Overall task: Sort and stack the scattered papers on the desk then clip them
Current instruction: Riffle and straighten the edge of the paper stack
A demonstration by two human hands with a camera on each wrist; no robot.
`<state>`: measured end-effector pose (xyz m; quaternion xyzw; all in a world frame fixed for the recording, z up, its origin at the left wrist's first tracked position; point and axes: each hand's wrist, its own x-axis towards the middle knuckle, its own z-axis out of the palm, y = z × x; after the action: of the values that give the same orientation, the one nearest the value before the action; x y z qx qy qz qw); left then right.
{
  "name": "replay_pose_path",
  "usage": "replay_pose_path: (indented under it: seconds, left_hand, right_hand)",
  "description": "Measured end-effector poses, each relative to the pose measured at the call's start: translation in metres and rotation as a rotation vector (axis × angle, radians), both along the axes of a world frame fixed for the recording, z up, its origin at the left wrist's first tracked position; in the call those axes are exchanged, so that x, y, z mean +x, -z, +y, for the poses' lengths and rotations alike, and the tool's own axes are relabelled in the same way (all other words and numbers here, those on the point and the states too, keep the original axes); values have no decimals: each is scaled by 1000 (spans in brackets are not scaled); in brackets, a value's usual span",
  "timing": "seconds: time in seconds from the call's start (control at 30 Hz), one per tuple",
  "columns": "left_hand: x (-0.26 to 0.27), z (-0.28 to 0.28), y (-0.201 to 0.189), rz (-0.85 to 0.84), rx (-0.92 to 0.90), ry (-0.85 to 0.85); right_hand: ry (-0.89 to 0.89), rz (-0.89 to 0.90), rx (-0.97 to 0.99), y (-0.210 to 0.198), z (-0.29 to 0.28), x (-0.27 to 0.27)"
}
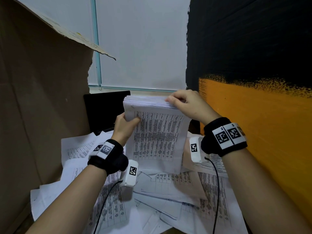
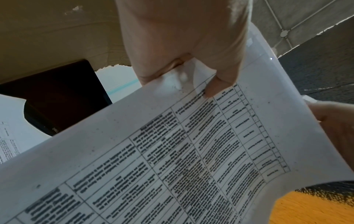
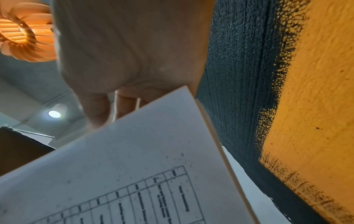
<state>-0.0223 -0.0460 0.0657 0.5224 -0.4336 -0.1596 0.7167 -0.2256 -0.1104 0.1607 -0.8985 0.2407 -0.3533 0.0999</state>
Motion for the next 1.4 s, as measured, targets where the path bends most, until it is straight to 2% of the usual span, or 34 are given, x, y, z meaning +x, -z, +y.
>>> replay_pose_path:
  seconds: [0.17,0.37,0.5,0.57,0.63,0.7,0.77,0.83,0.9,0.97,1.0,1.07,1.13,1.2,1.27,1.33,1.37,1.4]
  left_hand:
    - [-1,-2,0,6,4,-5]
    - [-2,-1,0,-5,8,17]
    - [-1,-1,1,10,-6,-15]
    - [-1,0,1,11,-17,-55]
    - [-1,2,0,19,-69,-109]
    - [-1,5,-1,21,-114,-110]
    - [-3,6,-3,-19,-143,-83]
    - [-10,3,-6,-106,-138,-163]
    - [-26,1,-12,-272,-138,-272]
    - [-46,4,-21,-421,-203,-329]
    - [-54,7,-26,-438,-257,-350]
    - [-60,13,-38,-368,-376,-377]
    - [-58,20,-42,-309,-408,-386]
    - [-48,21,-25,-250,-307,-353]
    - [-32,16,11,-143,-32,-278]
    - [-21,13,50,-101,230,-202]
    - [-20,11,66,-100,269,-190]
    - [-24,10,73,-81,259,-198]
  right_hand:
    - [-65,54,53,2,-2,-2]
    - [-10,70,9,1,-1,-3]
    - [-34,123,44,1,6,-7]
    - [25,111,77,3,3,-13]
    - [166,-8,117,14,-11,-20]
    - [232,-142,290,34,-23,-26]
    - [86,-224,595,62,-31,-26]
    - [-70,-353,797,84,-26,-18]
    - [-30,-518,743,90,-16,-5]
    - [51,-606,577,75,-3,6]
    - [56,-630,507,64,5,10]
    - [51,-686,422,42,21,8]
    - [58,-713,402,38,28,3]
    - [31,-689,512,61,24,-5]
    - [-20,-586,776,107,16,-14]
    - [-18,-383,1000,154,17,-20]
    - [0,-324,1048,173,16,-20]
    - [15,-337,1057,185,15,-16]
